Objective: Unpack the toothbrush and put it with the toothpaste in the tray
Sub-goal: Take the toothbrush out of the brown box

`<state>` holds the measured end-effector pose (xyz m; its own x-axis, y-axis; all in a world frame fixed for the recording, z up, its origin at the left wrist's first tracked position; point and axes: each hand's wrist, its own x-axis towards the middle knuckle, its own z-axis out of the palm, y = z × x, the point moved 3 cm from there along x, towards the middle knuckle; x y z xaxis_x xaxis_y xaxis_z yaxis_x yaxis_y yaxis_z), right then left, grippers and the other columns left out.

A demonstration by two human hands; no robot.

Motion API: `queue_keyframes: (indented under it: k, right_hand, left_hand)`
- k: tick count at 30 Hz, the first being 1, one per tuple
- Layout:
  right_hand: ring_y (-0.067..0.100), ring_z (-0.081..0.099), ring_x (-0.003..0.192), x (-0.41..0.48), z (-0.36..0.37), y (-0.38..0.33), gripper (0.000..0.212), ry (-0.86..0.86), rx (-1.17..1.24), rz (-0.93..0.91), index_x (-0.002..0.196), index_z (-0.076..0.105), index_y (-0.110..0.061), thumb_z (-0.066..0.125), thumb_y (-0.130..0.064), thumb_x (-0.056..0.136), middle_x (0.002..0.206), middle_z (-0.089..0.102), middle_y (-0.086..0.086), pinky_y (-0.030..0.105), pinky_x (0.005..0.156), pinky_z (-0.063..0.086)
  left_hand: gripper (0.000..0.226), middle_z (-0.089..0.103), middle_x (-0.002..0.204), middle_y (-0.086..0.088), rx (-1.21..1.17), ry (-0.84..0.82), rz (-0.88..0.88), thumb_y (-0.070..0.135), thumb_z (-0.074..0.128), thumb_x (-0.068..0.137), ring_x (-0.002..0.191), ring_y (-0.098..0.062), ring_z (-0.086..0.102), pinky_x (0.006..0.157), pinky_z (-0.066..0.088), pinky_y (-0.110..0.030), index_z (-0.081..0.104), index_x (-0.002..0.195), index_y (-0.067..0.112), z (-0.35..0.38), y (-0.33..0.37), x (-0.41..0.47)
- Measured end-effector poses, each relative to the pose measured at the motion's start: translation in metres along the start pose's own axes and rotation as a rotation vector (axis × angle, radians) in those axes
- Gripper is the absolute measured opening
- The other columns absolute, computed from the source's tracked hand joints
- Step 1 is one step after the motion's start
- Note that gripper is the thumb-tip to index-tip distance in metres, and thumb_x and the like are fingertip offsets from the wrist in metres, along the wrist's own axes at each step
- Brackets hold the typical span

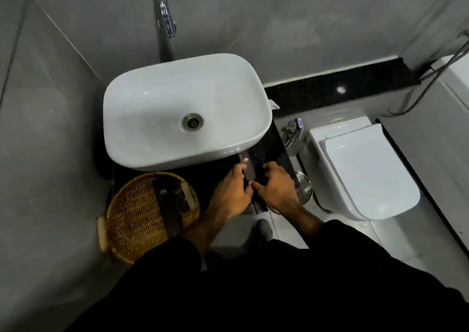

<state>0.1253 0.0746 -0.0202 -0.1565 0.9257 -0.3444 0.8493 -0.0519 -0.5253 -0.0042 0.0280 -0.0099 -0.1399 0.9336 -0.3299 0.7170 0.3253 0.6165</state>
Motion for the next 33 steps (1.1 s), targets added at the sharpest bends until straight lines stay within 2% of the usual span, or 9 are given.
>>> queue_keyframes:
  k: [5,11,14,16,21,24,27,30,33]
  right_hand:
    - [0.036,0.066,0.101,0.008,0.015,0.0,0.063,-0.031,-0.02,0.032,0.114,0.053,-0.015,0.083,-0.048,0.07,0.111,0.065,0.011,0.038,0.075,0.049]
    - [0.041,0.065,0.104,0.014,0.032,0.003,0.06,-0.079,-0.186,-0.053,0.114,0.045,-0.013,0.084,-0.036,0.075,0.116,0.063,0.015,0.048,0.079,0.054]
    - [0.04,0.066,0.104,0.013,0.031,0.008,0.058,-0.059,-0.226,-0.046,0.114,0.045,-0.013,0.08,-0.039,0.076,0.113,0.068,0.015,0.046,0.077,0.053]
    - [0.039,0.067,0.101,0.007,0.024,0.009,0.061,-0.058,-0.223,-0.037,0.114,0.047,-0.015,0.078,-0.046,0.073,0.109,0.07,0.013,0.044,0.075,0.053]
    - [0.034,0.069,0.089,-0.023,-0.01,0.008,0.054,-0.1,-0.179,-0.083,0.109,0.051,-0.023,0.075,-0.047,0.067,0.106,0.068,0.005,0.033,0.064,0.041]
    - [0.029,0.069,0.085,-0.048,-0.036,0.001,0.047,-0.094,-0.245,-0.129,0.108,0.051,-0.031,0.072,-0.043,0.068,0.107,0.065,-0.001,0.03,0.062,0.038]
    - [0.027,0.069,0.086,-0.071,-0.06,-0.008,0.046,-0.09,-0.317,-0.142,0.112,0.052,-0.038,0.071,-0.044,0.071,0.112,0.062,-0.005,0.032,0.063,0.046]
    - [0.024,0.07,0.09,-0.088,-0.081,-0.02,0.051,-0.074,-0.376,-0.141,0.119,0.055,-0.041,0.075,-0.042,0.072,0.118,0.061,-0.009,0.034,0.07,0.054]
    - [0.023,0.071,0.089,-0.102,-0.104,-0.037,0.05,-0.024,-0.442,-0.156,0.119,0.063,-0.044,0.08,-0.039,0.072,0.116,0.065,-0.012,0.028,0.065,0.045]
  left_hand:
    - [0.055,0.063,0.135,-0.01,-0.238,-0.134,-0.314,0.018,0.055,0.09,0.121,-0.031,0.062,0.104,0.05,-0.04,0.04,0.142,0.022,0.035,-0.014,0.002]
    - [0.036,0.063,0.126,-0.021,-0.587,-0.023,-0.492,0.004,0.05,0.094,0.111,-0.041,0.065,0.098,0.054,-0.053,0.043,0.128,0.011,0.058,-0.026,0.011]
    - [0.034,0.065,0.117,-0.018,-0.706,0.036,-0.581,0.01,0.05,0.096,0.082,-0.026,0.069,0.068,0.059,-0.035,0.043,0.129,0.013,0.052,-0.021,0.01]
    - [0.036,0.065,0.122,-0.018,-0.827,0.085,-0.633,0.015,0.049,0.099,0.083,-0.024,0.067,0.059,0.055,-0.028,0.041,0.134,0.011,0.05,-0.021,0.012]
    - [0.042,0.058,0.125,-0.009,-1.128,0.153,-0.695,0.035,0.041,0.105,0.099,-0.025,0.064,0.079,0.057,-0.037,0.042,0.141,0.016,0.044,-0.019,0.015]
    - [0.034,0.063,0.122,-0.008,-1.43,0.133,-0.756,0.041,0.04,0.104,0.098,-0.025,0.068,0.073,0.055,-0.037,0.051,0.13,0.021,0.043,-0.019,0.018]
    - [0.032,0.064,0.122,-0.011,-1.606,0.075,-0.744,0.039,0.038,0.105,0.093,-0.028,0.069,0.075,0.054,-0.037,0.054,0.126,0.02,0.047,-0.017,0.019]
    - [0.04,0.075,0.093,-0.006,-1.678,0.067,-0.753,0.033,0.037,0.107,0.07,-0.023,0.072,0.063,0.057,-0.034,0.055,0.134,0.01,0.048,-0.013,0.015]
    - [0.045,0.076,0.06,0.0,-1.616,0.014,-0.741,0.04,0.039,0.105,0.056,-0.015,0.074,0.053,0.059,-0.029,0.06,0.127,0.007,0.044,-0.01,0.012]
